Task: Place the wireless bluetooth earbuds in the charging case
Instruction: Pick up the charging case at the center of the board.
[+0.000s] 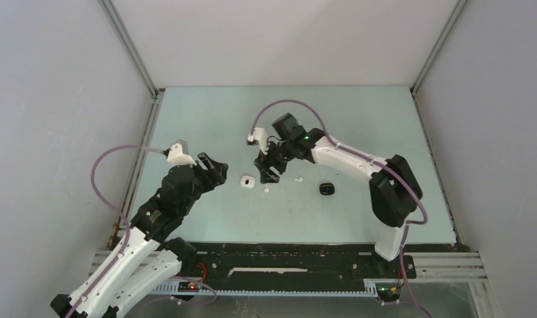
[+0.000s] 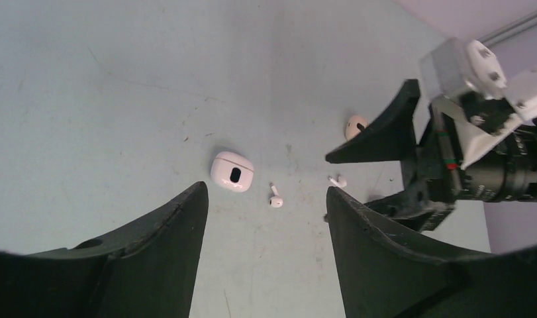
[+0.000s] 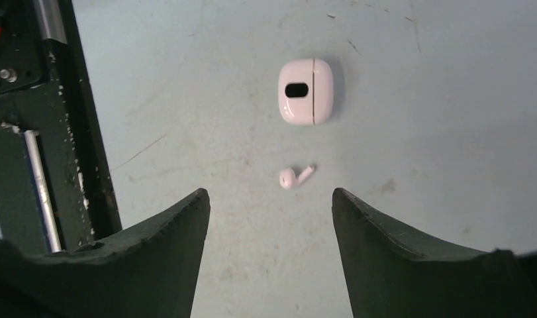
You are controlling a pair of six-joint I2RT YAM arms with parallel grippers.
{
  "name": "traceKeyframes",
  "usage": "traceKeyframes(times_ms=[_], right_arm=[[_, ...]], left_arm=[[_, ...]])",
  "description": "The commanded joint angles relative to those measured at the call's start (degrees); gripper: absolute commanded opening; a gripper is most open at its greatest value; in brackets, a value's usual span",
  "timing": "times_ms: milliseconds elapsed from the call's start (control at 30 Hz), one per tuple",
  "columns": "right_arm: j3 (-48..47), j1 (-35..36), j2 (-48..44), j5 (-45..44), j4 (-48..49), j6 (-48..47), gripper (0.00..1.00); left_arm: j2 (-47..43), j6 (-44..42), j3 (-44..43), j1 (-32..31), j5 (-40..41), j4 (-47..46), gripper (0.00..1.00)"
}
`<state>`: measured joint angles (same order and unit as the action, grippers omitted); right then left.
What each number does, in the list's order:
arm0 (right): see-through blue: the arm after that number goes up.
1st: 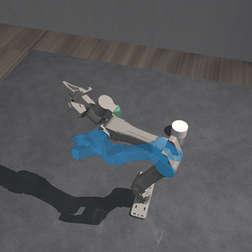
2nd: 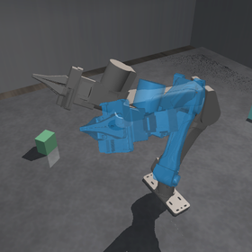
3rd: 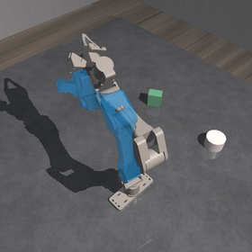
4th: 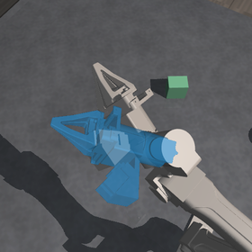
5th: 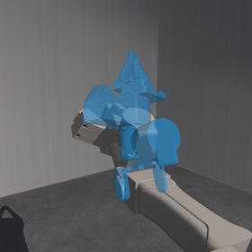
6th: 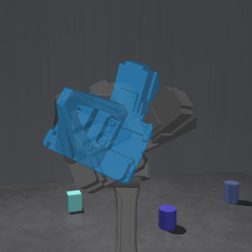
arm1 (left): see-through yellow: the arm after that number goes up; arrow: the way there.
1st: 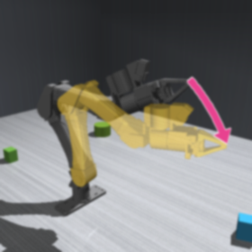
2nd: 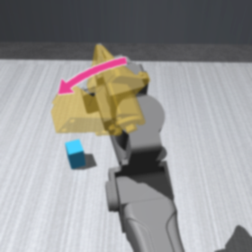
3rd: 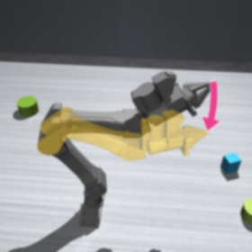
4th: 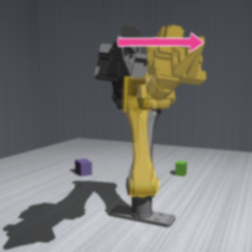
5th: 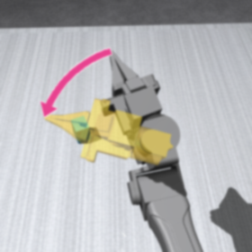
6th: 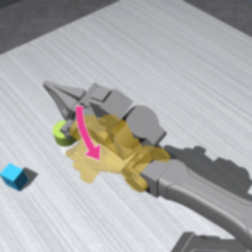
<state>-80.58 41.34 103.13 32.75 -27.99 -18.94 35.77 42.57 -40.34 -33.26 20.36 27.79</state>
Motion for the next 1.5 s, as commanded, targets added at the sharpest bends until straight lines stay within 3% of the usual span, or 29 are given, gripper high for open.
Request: traceKeyframes(times_ms=[0, 367, 1100, 1300, 1467], right_arm=[[-8.73, 2.64, 6.14, -5.11, -2.39, -0.63, 0.72], [-31.41, 6.28, 24.05, -6.46, -11.55, -2.41, 0.74], [-31.31, 8.64, 31.36, -11.99, -13.67, -5.31, 0.71], [-30.39, 8.93, 31.35, -13.26, -12.41, -6.12, 0.59], [-28.07, 9.52, 29.79, -13.63, -11.59, -7.84, 0.41]], left_arm=[[-1.91, 2.30, 2.50, 0.38, -1.35, 0.25, 0.71], [-7.86, 4.19, 4.84, 0.38, -1.23, 2.51, 0.70], [-9.57, 3.75, 7.00, 0.39, -1.62, 2.44, 0.70], [-9.52, 3.68, 6.86, 0.38, -1.56, 2.47, 0.70], [-9.00, 3.59, 7.01, 0.38, -1.56, 2.23, 0.70]])
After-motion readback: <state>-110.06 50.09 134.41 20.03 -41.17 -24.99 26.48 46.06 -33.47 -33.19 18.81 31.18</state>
